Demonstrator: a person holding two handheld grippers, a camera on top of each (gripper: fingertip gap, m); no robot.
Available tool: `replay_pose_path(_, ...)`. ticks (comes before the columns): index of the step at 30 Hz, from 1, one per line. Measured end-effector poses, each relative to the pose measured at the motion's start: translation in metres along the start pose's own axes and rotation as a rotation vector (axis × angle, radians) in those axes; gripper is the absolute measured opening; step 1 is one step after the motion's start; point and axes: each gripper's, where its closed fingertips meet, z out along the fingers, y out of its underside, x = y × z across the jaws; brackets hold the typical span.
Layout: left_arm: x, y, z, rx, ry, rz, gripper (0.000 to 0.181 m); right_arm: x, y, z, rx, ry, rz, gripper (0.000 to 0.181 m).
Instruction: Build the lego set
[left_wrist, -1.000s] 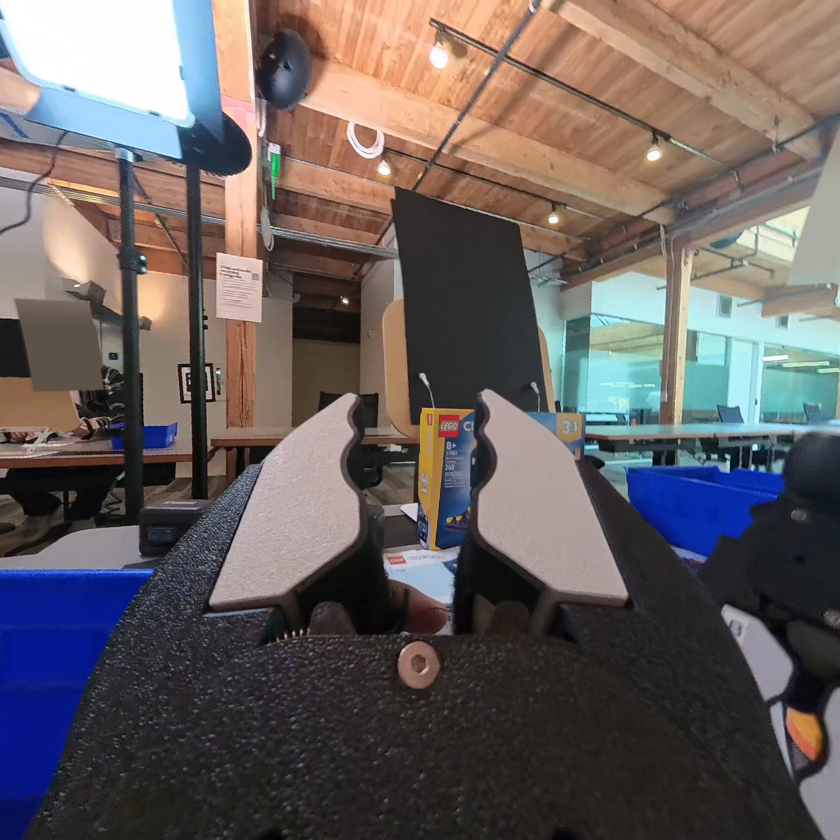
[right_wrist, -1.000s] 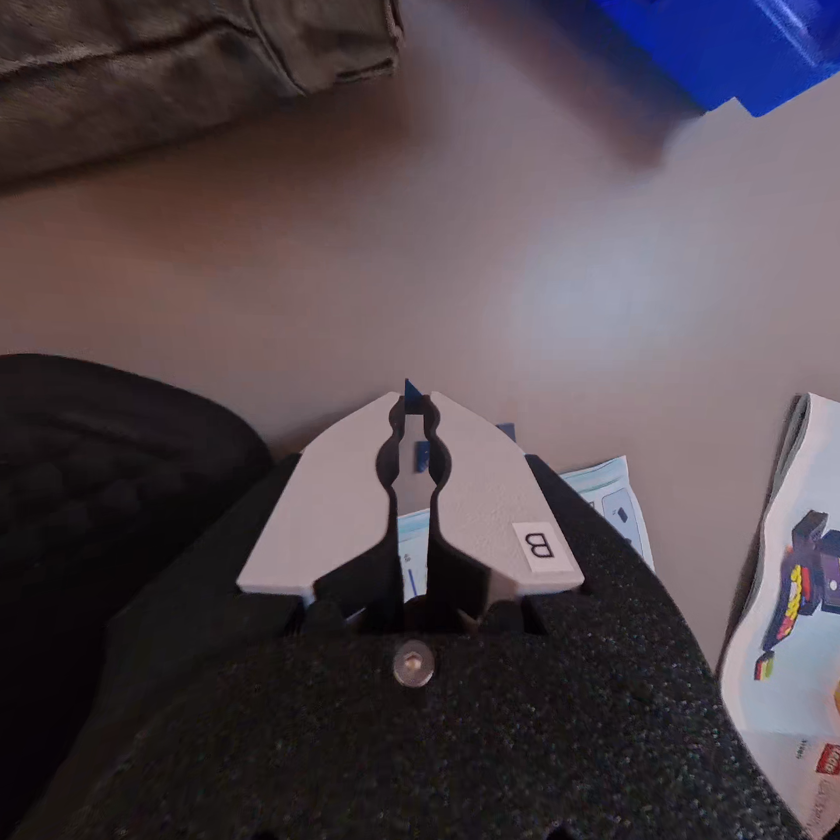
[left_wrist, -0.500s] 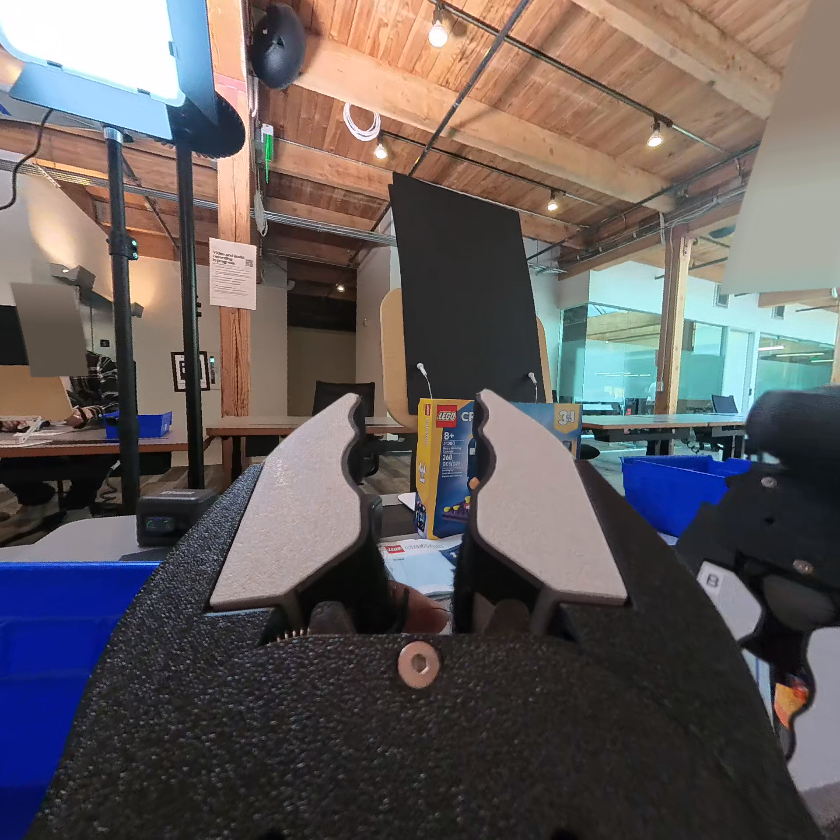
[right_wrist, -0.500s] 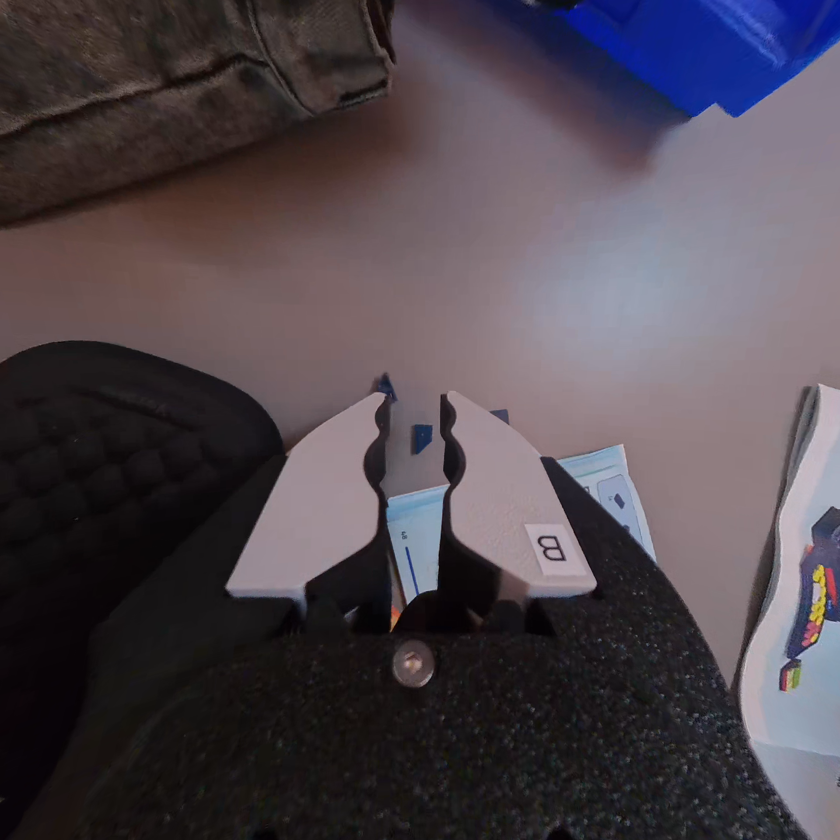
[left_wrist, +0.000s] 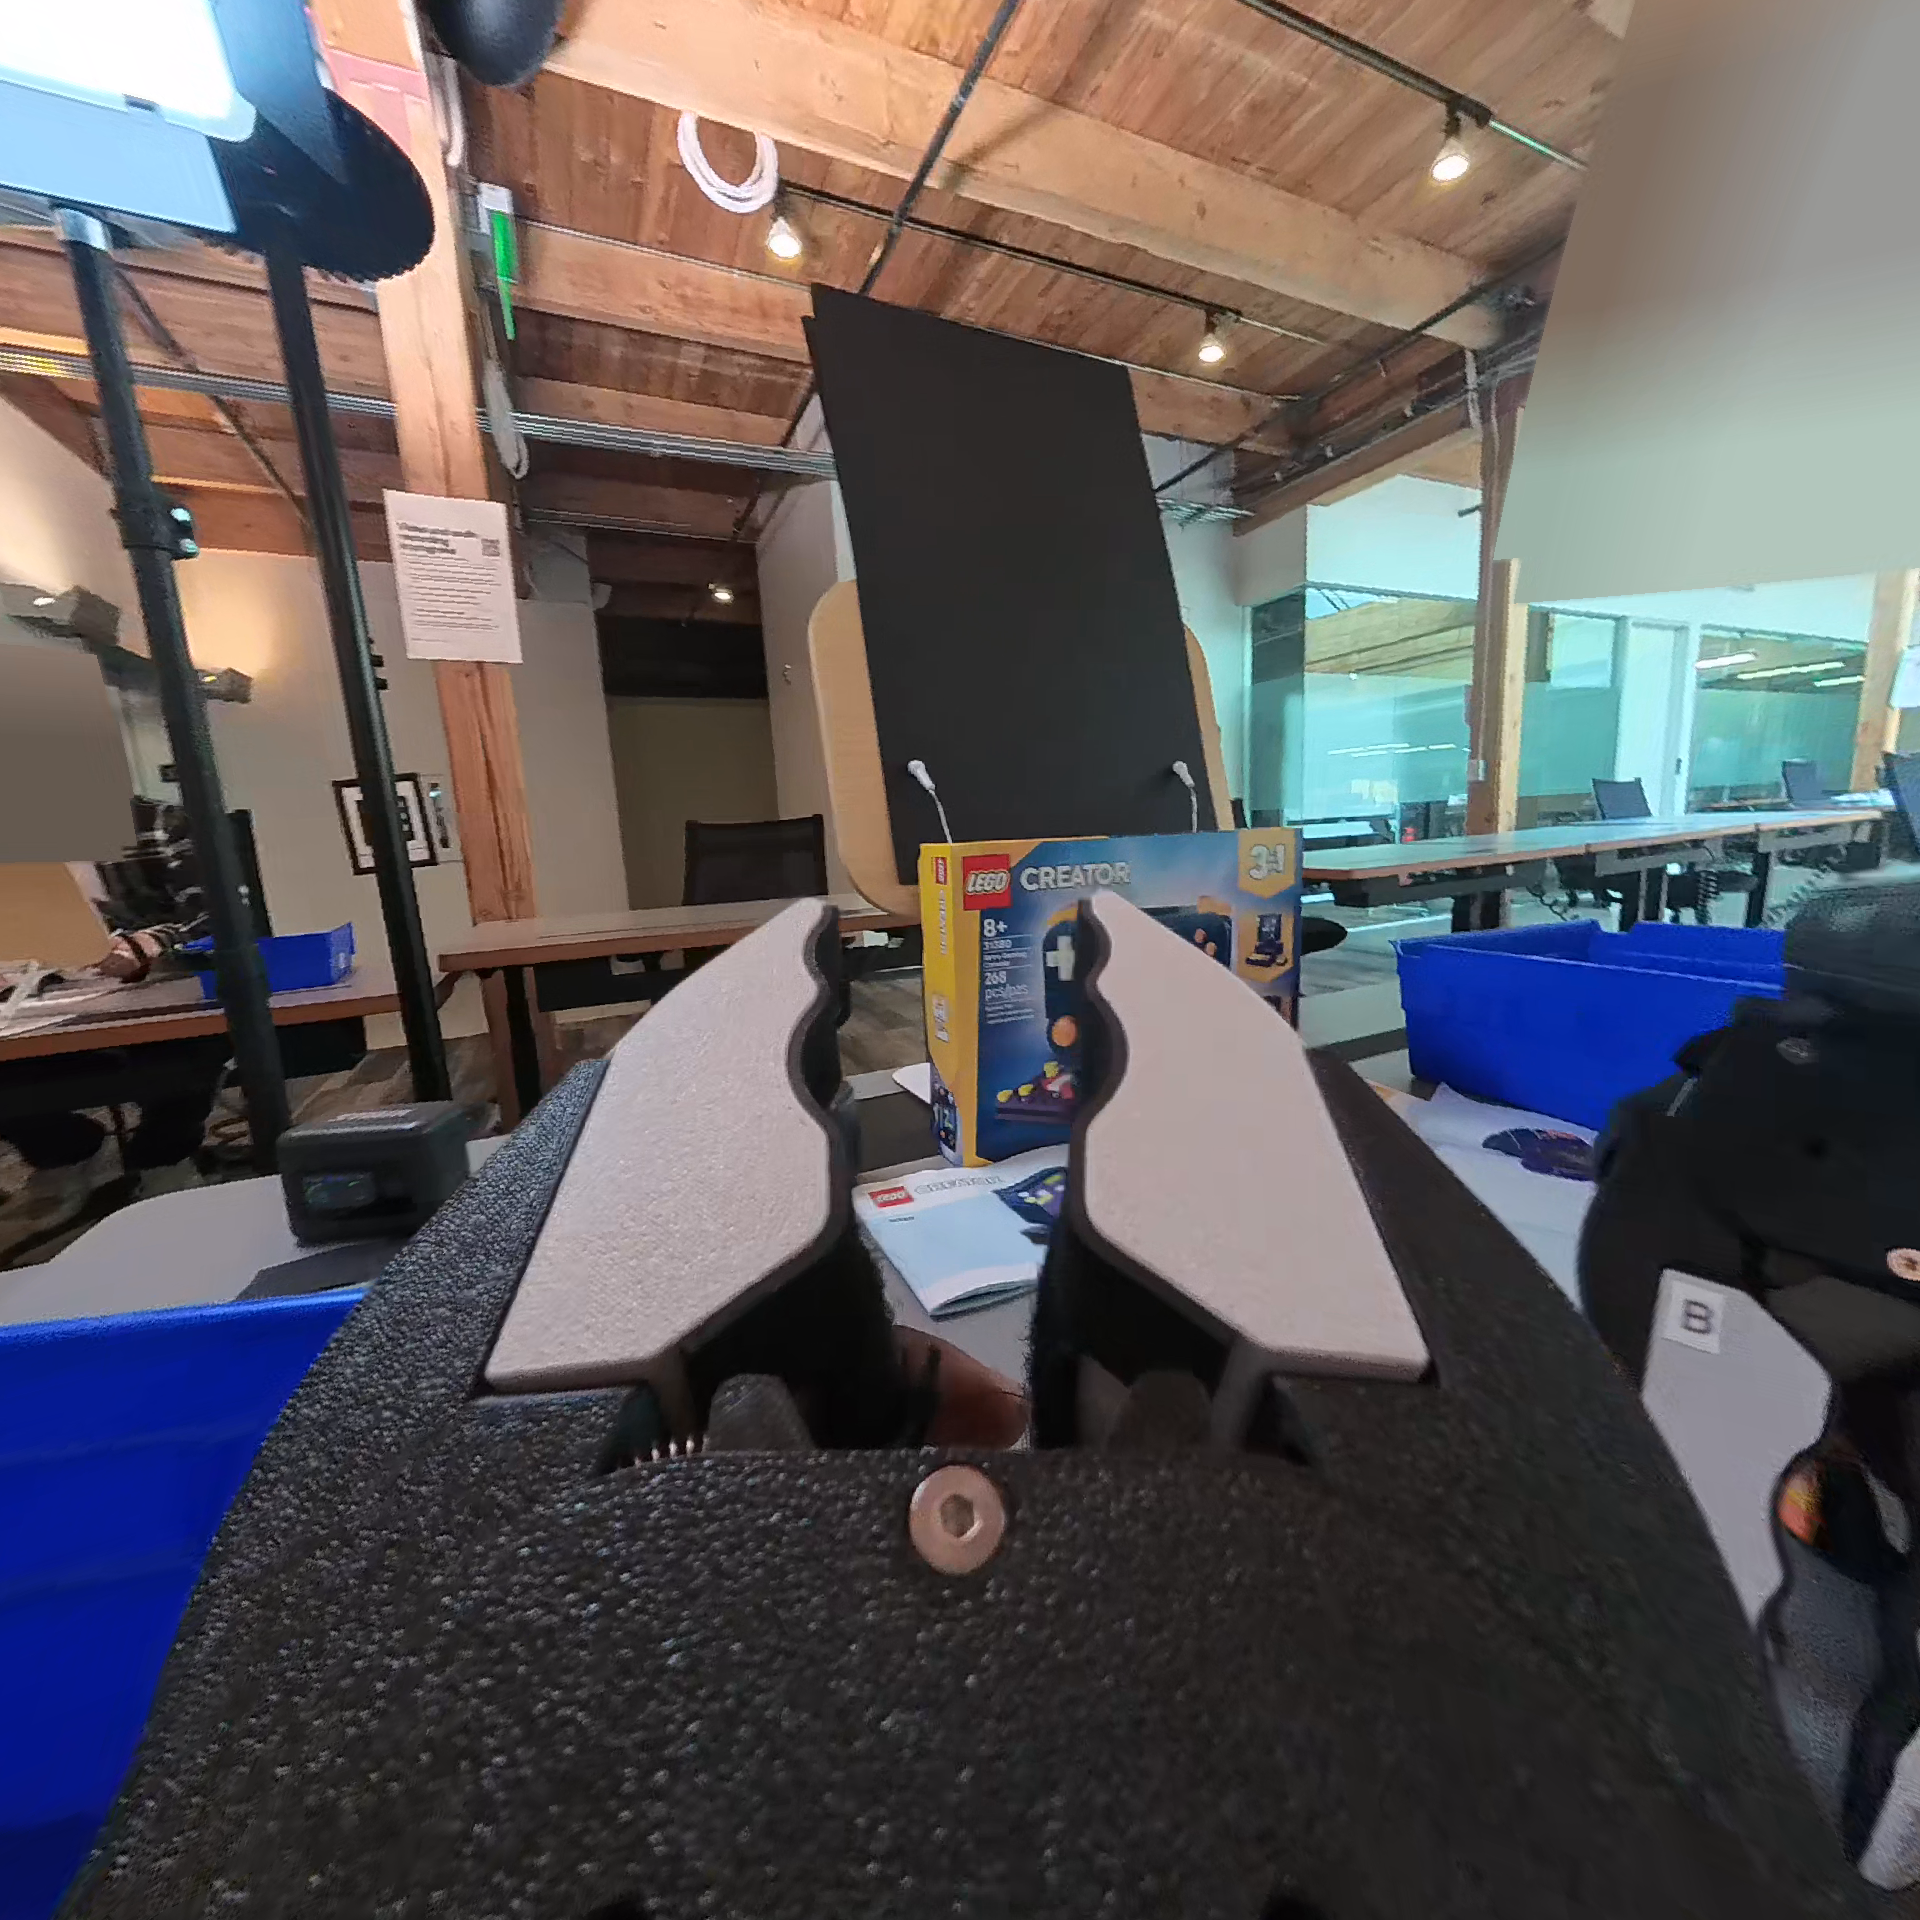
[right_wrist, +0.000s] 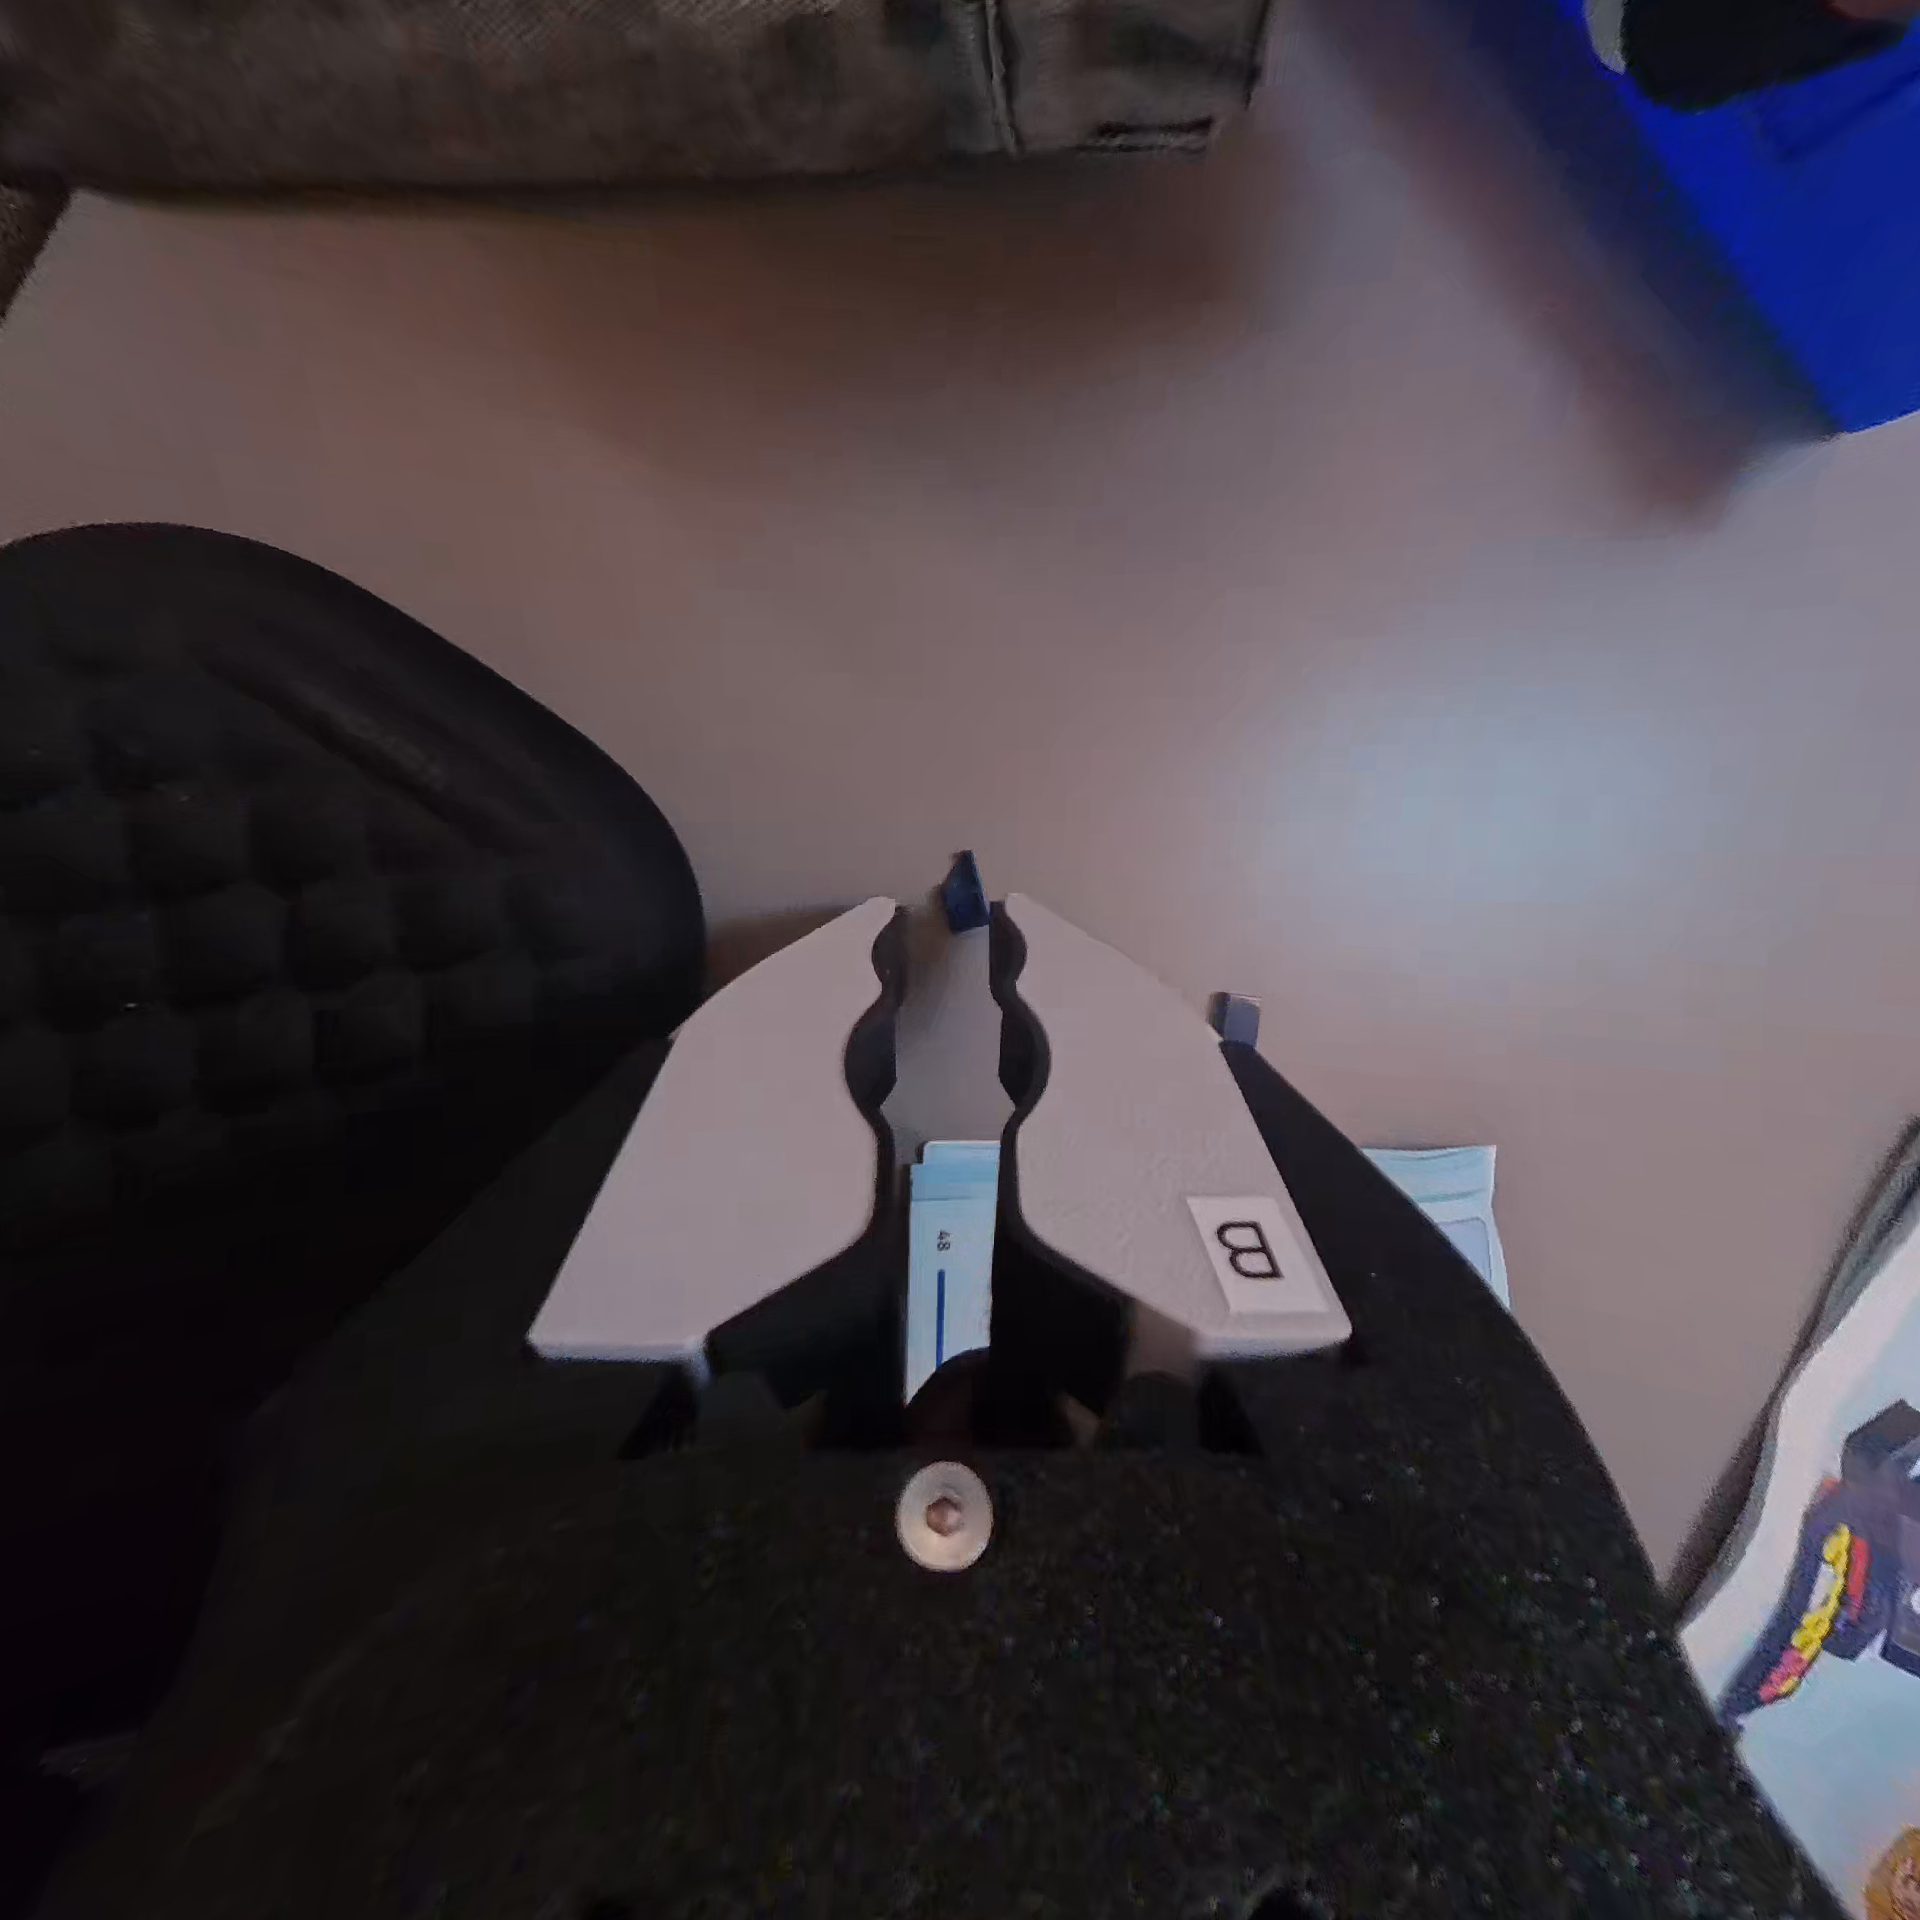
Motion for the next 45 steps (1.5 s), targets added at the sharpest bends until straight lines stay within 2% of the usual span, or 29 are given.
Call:
replay_pose_path(2, 0.010, 0.000, 0.001, -0.007, 0.060, -0.003, 0.042, 0.003, 0.003, 0.007, -0.018, -0.017, 0.020, 0.014)
replay_pose_path(5, 0.035, -0.005, -0.001, -0.041, 0.225, -0.006, 0.042, 0.001, -0.002, 0.010, 0.043, -0.090, 0.074, 0.007)
replay_pose_path(8, 0.063, -0.017, -0.017, -0.034, 0.353, 0.110, 0.033, 0.000, -0.002, 0.002, 0.090, -0.165, 0.193, 0.007)
replay_pose_path(10, 0.090, -0.015, -0.036, -0.064, 0.467, 0.144, 0.029, 0.000, -0.009, -0.019, 0.212, -0.263, 0.343, 0.006)
replay_pose_path(13, 0.138, 0.004, -0.062, -0.244, 0.643, 0.221, 0.024, -0.007, -0.028, -0.066, 0.443, -0.554, 0.542, 0.006)
replay_pose_path(15, 0.165, 0.014, -0.069, -0.340, 0.725, 0.312, 0.024, -0.010, -0.036, -0.087, 0.539, -0.679, 0.585, 0.006)
replay_pose_path(17, 0.181, 0.020, -0.067, -0.388, 0.755, 0.424, 0.021, -0.018, -0.040, -0.096, 0.565, -0.728, 0.539, 0.006)
replay_pose_path(20, 0.185, 0.026, -0.062, -0.439, 0.761, 0.530, 0.018, -0.030, -0.044, -0.104, 0.573, -0.757, 0.482, 0.006)
replay_pose_path(27, 0.197, 0.038, -0.062, -0.510, 0.826, 0.557, 0.010, -0.039, -0.046, -0.110, 0.565, -0.775, 0.450, 0.006)
replay_pose_path(30, 0.199, 0.037, -0.063, -0.531, 0.832, 0.503, 0.003, -0.040, -0.045, -0.111, 0.562, -0.773, 0.440, 0.006)
replay_pose_path(32, 0.197, 0.033, -0.061, -0.546, 0.803, 0.364, 0.002, -0.035, -0.049, -0.115, 0.610, -0.741, 0.430, 0.006)
replay_pose_path(34, 0.188, 0.033, -0.060, -0.590, 0.744, 0.140, 0.002, -0.022, -0.051, -0.117, 0.668, -0.594, 0.379, 0.017)
replay_pose_path(37, 0.168, 0.038, -0.057, -0.661, 0.588, -0.355, 0.002, 0.003, -0.054, -0.126, 0.771, -0.131, 0.144, 0.020)
replay_pose_path(38, 0.164, 0.038, -0.057, -0.652, 0.563, -0.518, 0.002, 0.004, -0.054, -0.127, 0.750, 0.025, 0.025, 0.020)
replay_pose_path(40, 0.158, 0.044, -0.060, -0.658, 0.514, -0.705, 0.002, 0.004, -0.054, -0.121, 0.645, 0.266, -0.167, 0.017)
replay_pose_path(43, 0.155, 0.053, -0.063, -0.694, 0.455, -0.855, 0.002, 0.002, -0.052, -0.105, 0.516, 0.377, -0.258, 0.016)
replay_pose_path(45, 0.153, 0.057, -0.063, -0.708, 0.429, -0.888, 0.002, 0.004, -0.049, -0.095, 0.468, 0.398, -0.264, 0.017)
